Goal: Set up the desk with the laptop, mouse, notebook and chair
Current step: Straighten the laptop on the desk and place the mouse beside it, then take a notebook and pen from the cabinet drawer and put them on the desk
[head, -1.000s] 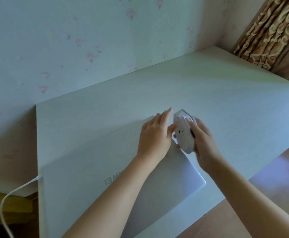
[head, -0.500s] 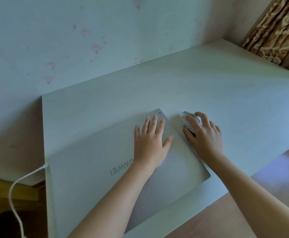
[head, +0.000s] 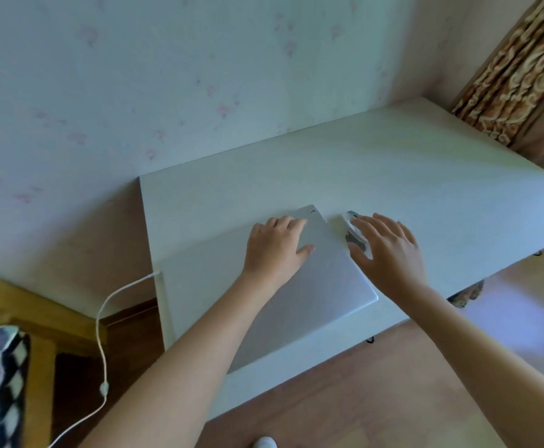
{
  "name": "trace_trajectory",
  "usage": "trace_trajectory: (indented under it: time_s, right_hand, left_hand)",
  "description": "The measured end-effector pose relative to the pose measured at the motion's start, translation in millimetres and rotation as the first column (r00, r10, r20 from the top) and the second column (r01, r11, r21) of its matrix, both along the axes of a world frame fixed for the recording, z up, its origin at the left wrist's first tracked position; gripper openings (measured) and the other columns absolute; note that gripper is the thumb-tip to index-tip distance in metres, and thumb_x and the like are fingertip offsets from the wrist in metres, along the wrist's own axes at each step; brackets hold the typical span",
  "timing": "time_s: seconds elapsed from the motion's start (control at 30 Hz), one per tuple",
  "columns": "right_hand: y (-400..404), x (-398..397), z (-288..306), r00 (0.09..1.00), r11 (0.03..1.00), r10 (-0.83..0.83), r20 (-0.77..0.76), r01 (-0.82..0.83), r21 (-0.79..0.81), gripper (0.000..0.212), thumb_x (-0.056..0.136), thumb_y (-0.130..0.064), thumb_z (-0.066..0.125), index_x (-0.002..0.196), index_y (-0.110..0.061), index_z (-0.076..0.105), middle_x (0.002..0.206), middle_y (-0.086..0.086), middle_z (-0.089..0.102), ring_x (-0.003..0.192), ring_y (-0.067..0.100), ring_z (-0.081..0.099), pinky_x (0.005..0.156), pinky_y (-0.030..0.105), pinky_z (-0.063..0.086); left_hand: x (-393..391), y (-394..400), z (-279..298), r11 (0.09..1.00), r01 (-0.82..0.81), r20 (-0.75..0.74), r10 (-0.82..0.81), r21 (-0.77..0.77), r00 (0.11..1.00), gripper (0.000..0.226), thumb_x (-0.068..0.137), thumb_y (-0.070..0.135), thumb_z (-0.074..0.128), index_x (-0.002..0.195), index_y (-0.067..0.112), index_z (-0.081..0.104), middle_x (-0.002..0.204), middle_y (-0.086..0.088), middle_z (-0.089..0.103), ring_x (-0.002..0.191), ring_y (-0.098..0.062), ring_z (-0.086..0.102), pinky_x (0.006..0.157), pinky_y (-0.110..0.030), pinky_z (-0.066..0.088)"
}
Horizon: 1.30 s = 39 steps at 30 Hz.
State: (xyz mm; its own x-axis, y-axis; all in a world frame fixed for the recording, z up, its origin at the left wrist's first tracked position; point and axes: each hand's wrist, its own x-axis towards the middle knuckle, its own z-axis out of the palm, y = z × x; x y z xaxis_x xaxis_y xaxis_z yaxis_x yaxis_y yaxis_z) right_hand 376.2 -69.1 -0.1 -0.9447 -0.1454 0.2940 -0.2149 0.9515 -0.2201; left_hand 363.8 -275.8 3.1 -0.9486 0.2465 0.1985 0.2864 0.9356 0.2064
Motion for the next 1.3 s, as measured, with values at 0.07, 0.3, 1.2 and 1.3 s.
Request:
trace_trajectory:
  time_s: [0.07,0.3,1.2,1.3]
  right_hand:
    - [-8,22,27,1.000,1.000,0.027,-0.011,-0.027,-0.004,0.043,0.082,-0.035,0.050,0.118,-0.016,0.062,0.122,0.004,0.064,0.118,0.028,0.054,0.099,0.047,0.042]
    - [-32,118,117,0.993,0.999,0.029,-0.114,-0.034,-0.039,0.037,0.081,-0.029,0.064,0.116,-0.019,0.062,0.119,-0.001,0.065,0.108,0.024,0.060,0.088,0.039,0.047]
    - [-38,382,224,0.685,0.689,-0.717,-0.126,0.672,-0.271,0.052,0.073,-0.038,0.062,0.123,-0.025,0.059,0.122,-0.006,0.062,0.114,0.022,0.055,0.091,0.050,0.047]
    - [-13,409,224,0.628,0.639,-0.766,-0.137,0.720,-0.270,0.052,0.073,-0.039,0.061,0.122,-0.024,0.060,0.123,-0.005,0.062,0.116,0.021,0.055,0.091,0.049,0.048]
  left_hand:
    - [21,-9,30,1.000,0.005,-0.064,-0.004,0.021,0.998,0.045,0.080,0.039,0.067,0.119,0.016,0.063,0.106,-0.005,0.069,0.098,-0.030,0.062,0.078,-0.038,0.044]
    - [110,-33,123,0.996,0.073,-0.232,-0.062,0.041,0.971,0.040,0.082,0.040,0.062,0.115,0.018,0.065,0.098,0.002,0.072,0.087,-0.023,0.066,0.070,-0.034,0.049]
    - [223,5,225,0.765,0.636,-0.104,-0.628,0.099,0.771,0.040,0.075,0.045,0.071,0.112,0.032,0.064,0.102,0.016,0.069,0.089,-0.012,0.066,0.074,-0.026,0.040]
    - [241,46,223,0.707,0.702,-0.106,-0.694,0.090,0.713,0.041,0.073,0.044,0.074,0.111,0.032,0.065,0.099,0.016,0.069,0.087,-0.011,0.066,0.071,-0.026,0.041]
